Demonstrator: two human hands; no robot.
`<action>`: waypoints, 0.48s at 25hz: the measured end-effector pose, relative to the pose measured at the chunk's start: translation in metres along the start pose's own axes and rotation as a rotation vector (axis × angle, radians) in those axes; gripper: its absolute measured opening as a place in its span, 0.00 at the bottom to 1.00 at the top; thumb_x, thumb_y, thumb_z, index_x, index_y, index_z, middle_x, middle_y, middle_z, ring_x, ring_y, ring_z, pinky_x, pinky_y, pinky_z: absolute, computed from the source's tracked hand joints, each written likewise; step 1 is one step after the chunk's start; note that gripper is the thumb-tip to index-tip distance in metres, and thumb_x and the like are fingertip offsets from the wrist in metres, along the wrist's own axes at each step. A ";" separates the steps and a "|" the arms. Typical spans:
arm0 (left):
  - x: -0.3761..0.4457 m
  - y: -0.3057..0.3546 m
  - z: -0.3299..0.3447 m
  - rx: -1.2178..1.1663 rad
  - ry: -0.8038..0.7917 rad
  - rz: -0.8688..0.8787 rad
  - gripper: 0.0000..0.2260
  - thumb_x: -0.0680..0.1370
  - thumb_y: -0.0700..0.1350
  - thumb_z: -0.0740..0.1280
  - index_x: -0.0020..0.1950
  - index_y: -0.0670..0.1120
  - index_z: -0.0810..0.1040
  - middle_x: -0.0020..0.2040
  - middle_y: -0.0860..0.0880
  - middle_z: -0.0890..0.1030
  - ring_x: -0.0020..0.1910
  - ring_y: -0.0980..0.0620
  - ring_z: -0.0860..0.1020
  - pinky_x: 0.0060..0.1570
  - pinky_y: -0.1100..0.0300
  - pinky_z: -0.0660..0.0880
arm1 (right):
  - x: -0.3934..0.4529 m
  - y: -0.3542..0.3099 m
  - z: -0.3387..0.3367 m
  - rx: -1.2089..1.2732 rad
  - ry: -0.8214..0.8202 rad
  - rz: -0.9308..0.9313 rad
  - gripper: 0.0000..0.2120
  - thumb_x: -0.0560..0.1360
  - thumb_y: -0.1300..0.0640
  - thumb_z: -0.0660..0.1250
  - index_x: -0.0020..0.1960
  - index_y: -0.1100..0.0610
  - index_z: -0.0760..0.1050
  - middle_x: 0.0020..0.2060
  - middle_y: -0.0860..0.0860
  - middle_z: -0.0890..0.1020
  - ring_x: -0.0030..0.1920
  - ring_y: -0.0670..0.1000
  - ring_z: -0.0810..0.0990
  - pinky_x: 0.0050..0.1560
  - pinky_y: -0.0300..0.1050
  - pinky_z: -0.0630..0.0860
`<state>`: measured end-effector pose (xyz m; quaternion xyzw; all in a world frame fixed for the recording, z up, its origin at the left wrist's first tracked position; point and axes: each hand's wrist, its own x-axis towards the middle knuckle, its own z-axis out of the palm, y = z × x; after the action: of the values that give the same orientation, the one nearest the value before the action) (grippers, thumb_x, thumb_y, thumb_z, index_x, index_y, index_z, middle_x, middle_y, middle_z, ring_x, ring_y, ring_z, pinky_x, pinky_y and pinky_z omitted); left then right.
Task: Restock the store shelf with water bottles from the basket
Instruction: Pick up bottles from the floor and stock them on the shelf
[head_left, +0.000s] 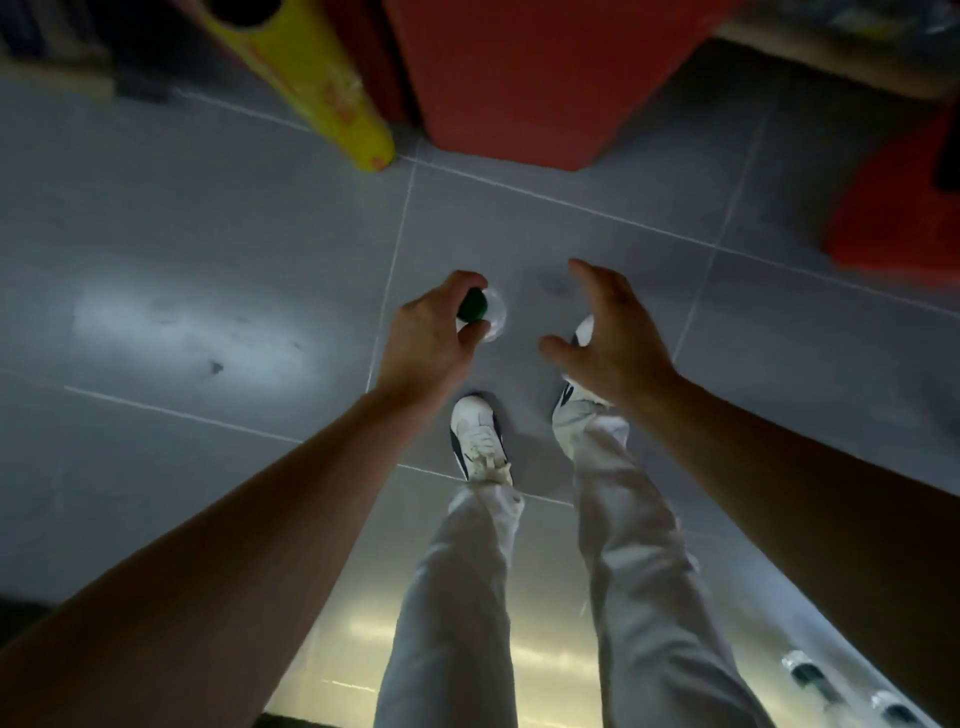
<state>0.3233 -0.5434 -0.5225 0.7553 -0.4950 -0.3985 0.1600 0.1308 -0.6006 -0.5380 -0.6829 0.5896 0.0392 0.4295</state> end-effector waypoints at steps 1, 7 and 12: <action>-0.010 0.021 0.003 0.010 -0.042 0.040 0.15 0.76 0.41 0.71 0.62 0.46 0.77 0.51 0.48 0.83 0.49 0.48 0.81 0.49 0.64 0.71 | -0.024 0.010 -0.013 0.018 0.040 0.043 0.40 0.70 0.50 0.74 0.77 0.53 0.60 0.73 0.53 0.66 0.70 0.55 0.69 0.67 0.51 0.69; -0.062 0.123 0.063 0.118 -0.260 0.299 0.14 0.76 0.42 0.70 0.61 0.47 0.77 0.53 0.50 0.83 0.49 0.51 0.80 0.45 0.66 0.70 | -0.175 0.106 -0.048 0.156 0.233 0.369 0.40 0.71 0.48 0.73 0.78 0.52 0.59 0.74 0.53 0.64 0.71 0.57 0.68 0.66 0.50 0.68; -0.118 0.198 0.165 0.247 -0.426 0.417 0.14 0.75 0.42 0.71 0.60 0.48 0.78 0.53 0.50 0.83 0.51 0.49 0.80 0.48 0.60 0.74 | -0.285 0.216 -0.039 0.384 0.396 0.573 0.39 0.70 0.49 0.74 0.77 0.55 0.62 0.71 0.55 0.68 0.68 0.58 0.71 0.64 0.47 0.69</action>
<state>0.0525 -0.5056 -0.4478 0.5510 -0.7060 -0.4433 0.0382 -0.1540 -0.3920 -0.4707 -0.3924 0.8242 -0.0859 0.3992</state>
